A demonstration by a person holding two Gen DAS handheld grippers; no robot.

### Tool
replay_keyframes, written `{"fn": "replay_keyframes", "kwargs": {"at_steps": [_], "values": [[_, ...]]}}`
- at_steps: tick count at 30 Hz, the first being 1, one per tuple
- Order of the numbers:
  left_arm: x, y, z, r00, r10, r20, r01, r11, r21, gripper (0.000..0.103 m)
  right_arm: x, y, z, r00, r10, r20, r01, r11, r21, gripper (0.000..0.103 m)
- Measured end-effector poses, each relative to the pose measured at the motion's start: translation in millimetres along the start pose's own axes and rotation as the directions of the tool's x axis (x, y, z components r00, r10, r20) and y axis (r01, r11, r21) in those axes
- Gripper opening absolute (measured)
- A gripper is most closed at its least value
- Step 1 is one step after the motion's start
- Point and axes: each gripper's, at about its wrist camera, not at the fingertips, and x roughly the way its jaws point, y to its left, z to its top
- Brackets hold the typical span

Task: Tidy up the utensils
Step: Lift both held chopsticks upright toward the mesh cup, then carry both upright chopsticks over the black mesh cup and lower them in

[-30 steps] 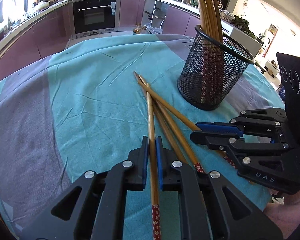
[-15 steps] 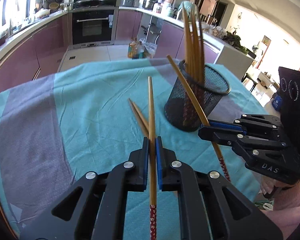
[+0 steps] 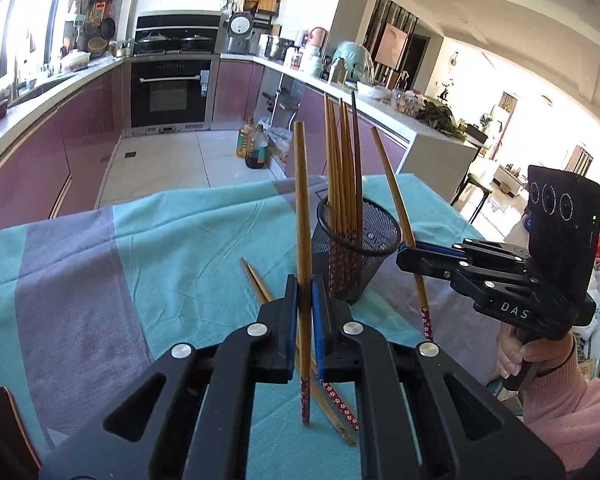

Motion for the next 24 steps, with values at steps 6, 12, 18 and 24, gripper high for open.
{"fn": "replay_keyframes", "kwargs": {"at_steps": [6,12,18,24], "values": [[-17,-2,8,0.999,-0.012,0.039,0.012,1.000,-0.001,0.007,-8,-4,6,0.999,-0.004,0.033,0.004,1.000,0.005,0.006],[-24,-6,17,0.997,-0.021,0.074,0.022,1.000,-0.004,0.007,-11,-6,14,0.998,0.001,0.057,-0.002,1.000,0.005,0.006],[-29,-17,30,0.993,-0.045,0.105,0.043,0.999,0.017,0.007,-15,-6,22,0.995,-0.012,0.095,0.013,1.000,-0.002,0.006],[-31,-28,42,0.990,-0.064,0.124,0.060,0.998,0.035,0.007,-17,-14,30,0.992,-0.015,0.122,0.013,1.000,0.014,0.006]]}}
